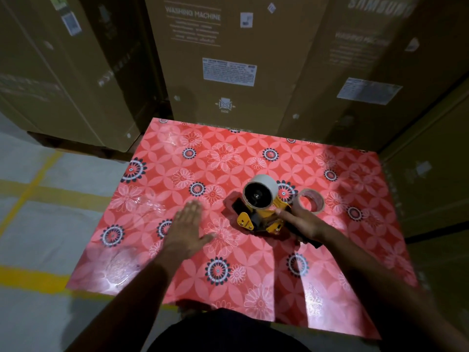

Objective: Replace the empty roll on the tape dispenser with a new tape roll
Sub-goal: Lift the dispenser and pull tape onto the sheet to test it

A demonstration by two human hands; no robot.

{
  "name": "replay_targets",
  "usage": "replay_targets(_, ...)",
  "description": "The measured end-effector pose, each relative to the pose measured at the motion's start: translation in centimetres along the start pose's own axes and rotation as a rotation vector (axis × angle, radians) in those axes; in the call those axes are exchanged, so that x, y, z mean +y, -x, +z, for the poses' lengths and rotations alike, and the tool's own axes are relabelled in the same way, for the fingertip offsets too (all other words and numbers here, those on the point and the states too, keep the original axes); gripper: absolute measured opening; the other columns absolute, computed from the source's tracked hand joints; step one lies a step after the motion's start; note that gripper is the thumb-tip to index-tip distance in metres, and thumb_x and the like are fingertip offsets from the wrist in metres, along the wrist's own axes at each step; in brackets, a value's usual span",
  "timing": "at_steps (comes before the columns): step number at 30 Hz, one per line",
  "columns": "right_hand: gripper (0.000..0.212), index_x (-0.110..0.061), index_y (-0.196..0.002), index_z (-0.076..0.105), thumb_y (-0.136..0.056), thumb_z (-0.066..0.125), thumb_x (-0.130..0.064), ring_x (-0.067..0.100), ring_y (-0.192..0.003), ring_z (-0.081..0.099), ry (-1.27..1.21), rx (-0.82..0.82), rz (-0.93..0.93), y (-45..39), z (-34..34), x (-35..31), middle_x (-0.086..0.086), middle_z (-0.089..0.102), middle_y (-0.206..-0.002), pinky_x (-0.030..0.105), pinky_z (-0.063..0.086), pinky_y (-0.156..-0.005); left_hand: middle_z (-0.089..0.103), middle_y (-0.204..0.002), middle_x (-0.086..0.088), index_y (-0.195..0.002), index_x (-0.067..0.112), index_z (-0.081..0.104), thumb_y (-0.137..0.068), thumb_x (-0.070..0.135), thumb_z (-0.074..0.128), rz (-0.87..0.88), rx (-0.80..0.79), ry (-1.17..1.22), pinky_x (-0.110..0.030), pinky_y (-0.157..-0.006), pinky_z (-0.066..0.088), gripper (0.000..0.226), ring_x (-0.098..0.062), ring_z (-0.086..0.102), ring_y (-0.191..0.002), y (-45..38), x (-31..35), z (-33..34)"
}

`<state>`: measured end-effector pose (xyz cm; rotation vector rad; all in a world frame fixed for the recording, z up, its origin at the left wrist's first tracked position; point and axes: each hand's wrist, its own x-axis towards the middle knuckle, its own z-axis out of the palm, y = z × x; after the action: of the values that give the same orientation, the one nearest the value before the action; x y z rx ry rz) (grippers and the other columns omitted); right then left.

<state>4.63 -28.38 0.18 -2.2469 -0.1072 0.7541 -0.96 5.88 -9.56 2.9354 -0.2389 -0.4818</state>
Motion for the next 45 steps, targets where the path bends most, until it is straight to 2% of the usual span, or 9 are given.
replay_targets(4, 0.113, -0.017, -0.149, 0.023, -0.068, 0.060, -0.086, 0.030, -0.108, 0.063, 0.551, -0.041, -0.047, 1.3, 0.1, -2.7, 0.010, 0.064, -0.121, 0.039, 0.051, -0.085, -0.017, -0.163, -0.011, -0.154, 0.011, -0.017, -0.078, 0.092, 0.021, -0.006, -0.018, -0.058, -0.044, -0.121, -0.006, 0.117, -0.025, -0.017, -0.150, 0.7, -4.6, -0.6)
replay_targets(8, 0.093, -0.015, -0.140, 0.029, -0.078, 0.038, -0.084, 0.033, -0.083, 0.069, 1.152, 0.139, -0.296, 2.3, 2.5, -5.5, 0.009, 0.073, -0.091, 0.045, 0.049, -0.089, -0.020, -0.163, -0.007, -0.154, 0.014, -0.019, -0.076, 0.093, 0.022, -0.005, -0.025, -0.062, -0.047, -0.124, -0.003, 0.118, -0.023, -0.019, -0.150, 0.9, -4.8, -0.2)
replay_targets(11, 0.084, -0.019, -0.138, 0.027, -0.083, 0.044, -0.080, 0.025, -0.064, 0.063, 1.229, 0.184, -0.169, 1.1, 1.2, -6.9, 0.000, 0.062, -0.073, 0.028, 0.040, -0.056, -0.023, -0.162, -0.007, -0.154, 0.014, -0.020, -0.075, 0.093, 0.019, -0.009, -0.043, -0.069, -0.046, -0.124, -0.003, 0.119, -0.023, -0.021, -0.150, 0.8, -4.6, -0.5)
replay_targets(14, 0.082, -0.019, -0.139, 0.028, -0.083, 0.051, -0.074, 0.024, -0.065, 0.061, 1.260, 0.265, -0.049, -1.1, -2.7, -8.4, -0.004, 0.046, -0.064, 0.028, 0.037, -0.055, -0.024, -0.162, -0.008, -0.152, 0.013, -0.023, -0.075, 0.093, 0.016, -0.010, -0.051, -0.092, -0.047, -0.124, -0.003, 0.118, -0.024, -0.022, -0.149, 1.0, -4.7, -0.7)
replay_targets(23, 0.072, -0.020, -0.104, 0.043, -0.070, 0.064, -0.079, 0.024, -0.067, 0.062, 0.330, 0.419, 0.145, -1.5, -0.6, -6.2, -0.001, 0.064, -0.080, 0.032, 0.048, -0.057, -0.025, -0.161, -0.008, -0.152, 0.013, -0.023, -0.074, 0.094, 0.017, -0.026, -0.089, -0.085, -0.047, -0.122, -0.005, 0.120, -0.025, -0.024, -0.149, 0.7, -4.6, -0.9)
replay_targets(27, 0.047, -0.008, -0.088, 0.061, -0.083, 0.070, -0.054, 0.021, -0.034, 0.043, -0.662, 0.213, 0.244, -0.6, 3.2, -5.7, 0.007, 0.052, -0.051, 0.024, 0.036, -0.040, -0.025, -0.161, -0.008, -0.151, 0.013, -0.025, -0.074, 0.093, 0.022, -0.030, -0.106, -0.086, -0.049, -0.124, -0.002, 0.120, -0.025, -0.023, -0.149, 0.5, -4.3, -1.3)
replay_targets(30, 0.049, -0.012, -0.087, 0.060, -0.089, 0.056, -0.061, 0.018, -0.037, 0.038, -1.010, 0.007, 0.350, -0.3, 5.9, -4.8, 0.005, 0.046, -0.053, 0.022, 0.035, -0.040, -0.026, -0.161, -0.008, -0.150, 0.014, -0.026, -0.075, 0.092, 0.027, -0.051, -0.126, -0.080, -0.050, -0.124, -0.002, 0.120, -0.025, -0.024, -0.149, 0.4, -4.2, -1.4)
replay_targets(41, 0.051, -0.008, -0.091, 0.063, -0.091, 0.054, -0.058, 0.021, -0.048, 0.052, -1.134, -0.027, 0.380, -1.6, 7.2, -3.0, 0.011, 0.058, -0.065, 0.026, 0.042, -0.046, -0.028, -0.159, -0.009, -0.152, 0.010, -0.022, -0.062, 0.094, 0.007, -0.066, -0.143, -0.099, -0.048, -0.122, -0.003, 0.126, -0.027, -0.022, -0.149, 0.3, -3.6, -1.5)
replay_targets(45, 0.071, 0.001, -0.094, 0.072, -0.065, 0.078, -0.064, 0.027, -0.059, 0.063, -1.021, 0.160, 0.388, -2.4, 6.9, -1.7, 0.019, 0.066, -0.076, 0.031, 0.052, -0.057, -0.028, -0.158, -0.008, -0.152, 0.015, -0.023, -0.076, 0.087, 0.005, -0.028, -0.095, -0.056, -0.047, -0.121, -0.007, 0.109, -0.028, -0.023, -0.149, 1.2, -3.2, -0.8)
